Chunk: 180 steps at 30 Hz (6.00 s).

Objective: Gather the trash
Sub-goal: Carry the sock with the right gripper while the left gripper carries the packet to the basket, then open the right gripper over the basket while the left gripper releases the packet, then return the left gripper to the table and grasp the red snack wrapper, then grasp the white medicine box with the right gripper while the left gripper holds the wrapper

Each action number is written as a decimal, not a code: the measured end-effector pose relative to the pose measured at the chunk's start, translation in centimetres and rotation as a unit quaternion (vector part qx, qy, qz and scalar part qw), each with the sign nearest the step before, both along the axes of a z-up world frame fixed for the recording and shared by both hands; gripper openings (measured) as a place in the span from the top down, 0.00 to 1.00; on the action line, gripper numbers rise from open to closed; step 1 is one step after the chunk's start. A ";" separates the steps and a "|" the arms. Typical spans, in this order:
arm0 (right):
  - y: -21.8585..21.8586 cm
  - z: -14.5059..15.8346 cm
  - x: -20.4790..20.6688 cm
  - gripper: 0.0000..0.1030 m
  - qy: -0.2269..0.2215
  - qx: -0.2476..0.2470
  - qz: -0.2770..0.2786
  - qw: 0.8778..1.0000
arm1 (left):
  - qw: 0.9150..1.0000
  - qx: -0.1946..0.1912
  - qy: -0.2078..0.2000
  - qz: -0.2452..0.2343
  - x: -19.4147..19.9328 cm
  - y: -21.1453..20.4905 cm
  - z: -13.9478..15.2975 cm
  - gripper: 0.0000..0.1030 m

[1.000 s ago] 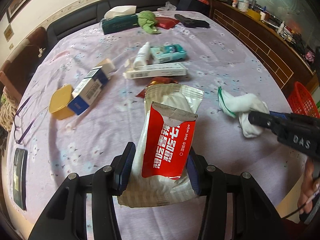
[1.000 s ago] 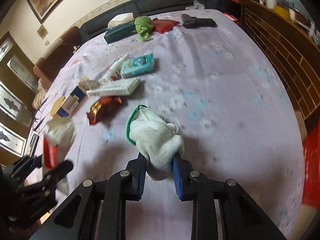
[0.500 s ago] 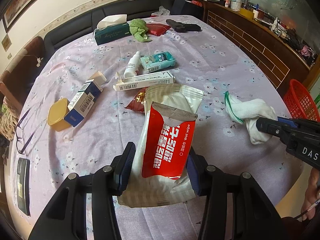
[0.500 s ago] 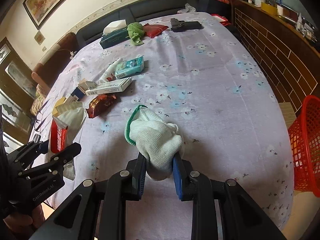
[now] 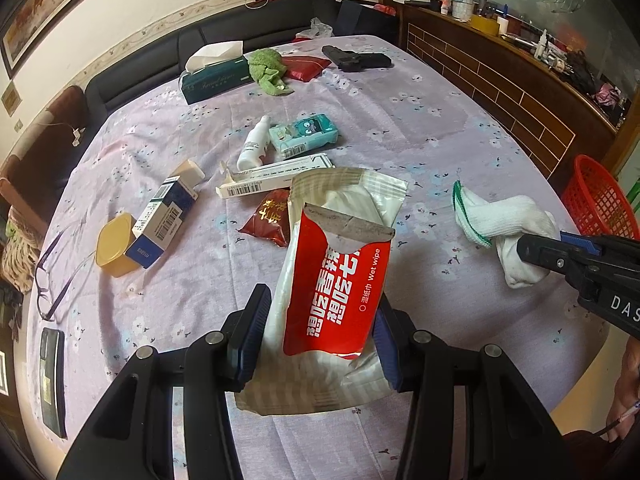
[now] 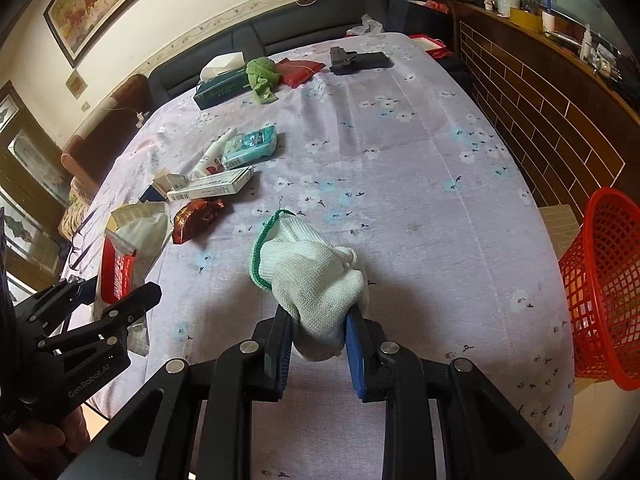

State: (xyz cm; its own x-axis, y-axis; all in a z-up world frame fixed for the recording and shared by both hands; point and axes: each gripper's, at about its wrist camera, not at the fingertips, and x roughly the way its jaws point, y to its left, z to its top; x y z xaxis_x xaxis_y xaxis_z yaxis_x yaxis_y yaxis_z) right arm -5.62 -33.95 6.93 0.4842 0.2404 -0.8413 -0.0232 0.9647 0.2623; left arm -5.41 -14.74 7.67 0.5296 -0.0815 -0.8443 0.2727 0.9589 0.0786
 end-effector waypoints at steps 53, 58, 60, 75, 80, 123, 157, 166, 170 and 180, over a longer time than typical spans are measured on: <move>-5.3 -0.1 -2.8 0.75 -0.001 -0.112 -0.046 0.993 | 0.998 0.004 0.004 -0.070 -0.4 -7.4 -0.7 0.54; -5.6 -0.2 -3.0 0.75 0.000 -0.116 -0.047 0.992 | 0.997 0.003 0.005 -0.073 -0.4 -7.7 -0.7 0.54; -5.7 -0.2 -3.0 0.75 0.000 -0.117 -0.048 0.992 | 0.997 0.003 0.005 -0.074 -0.4 -7.8 -0.7 0.54; -7.5 0.2 -3.6 0.75 0.000 -0.118 -0.070 0.991 | 0.995 0.006 -0.007 -0.102 -0.4 -10.5 -0.3 0.54; -10.6 0.4 -4.5 0.75 0.005 -0.109 -0.105 0.988 | 0.991 0.000 -0.010 -0.134 -0.5 -13.5 0.0 0.54; -20.8 3.3 -6.7 0.39 -0.010 -0.042 -0.206 0.978 | 0.985 -0.050 0.008 -0.162 -0.7 -19.9 2.6 0.29; -9.4 2.0 -4.8 0.39 0.024 -0.058 -0.123 0.990 | 0.998 -0.020 0.062 0.027 12.6 2.6 -6.5 0.57; -6.9 2.1 -2.0 0.39 0.028 -0.051 -0.061 0.996 | 0.996 -0.043 0.055 0.054 9.5 5.1 -6.0 0.65; -3.4 2.4 1.0 0.39 0.019 -0.032 0.013 0.999 | 0.995 -0.042 0.048 0.076 7.0 7.3 -5.4 0.65; 8.7 0.1 12.3 0.39 0.019 0.016 0.181 0.983 | 0.990 -0.040 0.047 0.127 1.8 12.5 -3.6 0.65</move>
State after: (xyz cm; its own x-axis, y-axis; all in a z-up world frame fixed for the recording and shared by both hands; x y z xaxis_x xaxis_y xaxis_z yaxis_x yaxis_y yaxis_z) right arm 6.67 -25.24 7.00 0.3306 0.4174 -0.8464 -0.3521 0.8867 0.2997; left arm -3.64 -2.23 4.06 0.4606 -0.0244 -0.8873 0.0244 0.9996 -0.0148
